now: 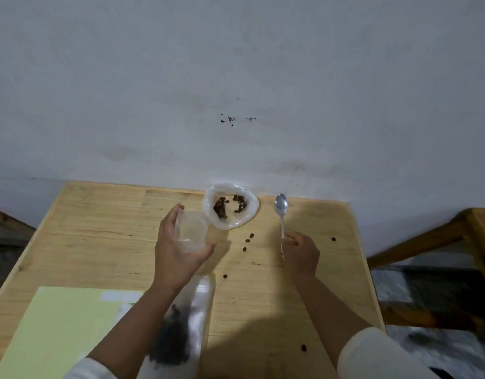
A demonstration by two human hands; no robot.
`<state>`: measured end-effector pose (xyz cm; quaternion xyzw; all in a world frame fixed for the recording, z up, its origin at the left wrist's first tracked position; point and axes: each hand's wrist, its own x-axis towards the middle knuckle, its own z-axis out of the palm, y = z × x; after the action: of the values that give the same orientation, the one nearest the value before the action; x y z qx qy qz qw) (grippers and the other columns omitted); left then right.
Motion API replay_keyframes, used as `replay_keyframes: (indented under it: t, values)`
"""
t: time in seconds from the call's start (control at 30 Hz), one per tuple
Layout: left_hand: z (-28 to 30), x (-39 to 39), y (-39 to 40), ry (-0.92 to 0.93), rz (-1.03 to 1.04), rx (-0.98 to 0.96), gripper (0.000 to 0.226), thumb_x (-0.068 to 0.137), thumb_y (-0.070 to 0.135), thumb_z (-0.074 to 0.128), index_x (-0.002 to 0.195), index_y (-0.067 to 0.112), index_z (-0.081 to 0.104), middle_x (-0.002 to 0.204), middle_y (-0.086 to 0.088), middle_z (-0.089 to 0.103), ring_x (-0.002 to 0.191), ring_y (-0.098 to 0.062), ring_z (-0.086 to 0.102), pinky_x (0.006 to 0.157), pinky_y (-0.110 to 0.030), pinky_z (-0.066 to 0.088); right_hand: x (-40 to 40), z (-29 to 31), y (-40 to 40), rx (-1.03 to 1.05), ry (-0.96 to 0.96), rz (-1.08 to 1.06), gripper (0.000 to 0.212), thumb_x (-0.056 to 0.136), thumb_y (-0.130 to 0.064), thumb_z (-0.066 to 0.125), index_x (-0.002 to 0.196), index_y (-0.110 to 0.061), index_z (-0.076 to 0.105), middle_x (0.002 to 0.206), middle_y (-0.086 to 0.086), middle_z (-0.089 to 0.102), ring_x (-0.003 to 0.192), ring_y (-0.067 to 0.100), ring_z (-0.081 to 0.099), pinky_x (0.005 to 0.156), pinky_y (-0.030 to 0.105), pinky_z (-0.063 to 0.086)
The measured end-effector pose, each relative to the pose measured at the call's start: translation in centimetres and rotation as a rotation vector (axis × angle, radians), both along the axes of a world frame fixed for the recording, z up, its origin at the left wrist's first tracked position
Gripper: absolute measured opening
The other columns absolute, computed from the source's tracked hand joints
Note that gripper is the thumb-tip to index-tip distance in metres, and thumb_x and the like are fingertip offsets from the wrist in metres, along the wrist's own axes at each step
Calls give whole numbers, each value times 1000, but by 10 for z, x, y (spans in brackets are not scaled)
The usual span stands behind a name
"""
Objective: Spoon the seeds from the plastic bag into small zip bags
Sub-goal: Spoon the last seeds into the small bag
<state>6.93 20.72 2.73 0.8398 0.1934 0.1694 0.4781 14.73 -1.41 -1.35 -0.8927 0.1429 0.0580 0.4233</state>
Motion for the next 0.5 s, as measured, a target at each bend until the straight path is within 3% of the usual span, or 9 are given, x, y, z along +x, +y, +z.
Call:
replay_keyframes:
  t: [0.03, 0.07, 0.1, 0.13, 0.17, 0.2, 0.27, 0.4, 0.5]
  values:
    - [-1, 1, 2, 15, 6, -2, 99, 57, 22, 89, 140, 19, 34, 141, 5, 40, 124, -2, 34, 107, -38, 37, 3, -2, 1, -41, -15, 8, 20, 78, -14, 55, 85, -21, 73, 76, 0, 64, 78, 20, 60, 68, 26, 45]
    - [-3, 2, 3, 28, 10, -4, 99, 57, 23, 89, 140, 21, 33, 141, 6, 40, 125, -3, 34, 106, -42, 38, 6, -5, 3, -88, -47, 35, 12, 78, -10, 57, 67, -7, 62, 64, -4, 54, 70, 21, 53, 57, 25, 37]
    - [-5, 3, 4, 40, 12, -8, 99, 57, 24, 88, 139, 22, 33, 141, 8, 39, 125, -3, 34, 106, -44, 39, 9, -9, 5, -128, -83, 45, 32, 78, -7, 58, 53, -20, 43, 55, -8, 43, 63, 21, 44, 51, 25, 30]
    - [-7, 4, 5, 48, 14, -16, 99, 57, 24, 88, 139, 22, 33, 141, 9, 39, 126, -4, 35, 106, -44, 39, 13, -13, 6, -179, -95, 57, 36, 77, -5, 58, 49, -19, 40, 51, -6, 36, 60, 22, 39, 48, 27, 26]
    - [-8, 5, 5, 54, 15, -22, 99, 57, 24, 88, 139, 22, 33, 142, 9, 39, 127, -5, 35, 106, -45, 39, 15, -16, 8, -185, -102, 43, 32, 75, -4, 58, 52, -12, 39, 51, -4, 39, 59, 23, 40, 47, 28, 25]
    - [-10, 7, 6, 60, 12, -25, 99, 57, 25, 88, 139, 22, 33, 142, 8, 39, 127, -5, 35, 106, -45, 39, 17, -20, 8, -211, -94, 50, 20, 75, -3, 59, 57, -11, 56, 54, 1, 47, 60, 23, 43, 52, 28, 25]
    - [-13, 11, 5, 77, 1, -32, 100, 57, 26, 88, 140, 21, 32, 142, 7, 39, 127, -5, 35, 106, -43, 38, 19, -26, 11, -174, -78, 24, 9, 77, 0, 59, 78, -6, 66, 71, 8, 61, 70, 24, 51, 62, 25, 30]
    - [-17, 18, 4, 96, -10, -76, 101, 56, 26, 89, 140, 22, 32, 137, 17, 36, 125, 0, 32, 108, -36, 36, 20, -20, 13, -87, 36, -77, 19, 81, -4, 58, 98, -5, 67, 91, 8, 68, 88, 24, 61, 71, 21, 34]
    - [-16, 23, 4, 95, -41, -90, 101, 56, 27, 89, 140, 21, 33, 136, 16, 36, 125, -1, 34, 105, -32, 37, 20, -12, 13, -9, 83, -102, 17, 84, -8, 56, 95, -6, 67, 87, 4, 66, 83, 18, 58, 71, 20, 34]
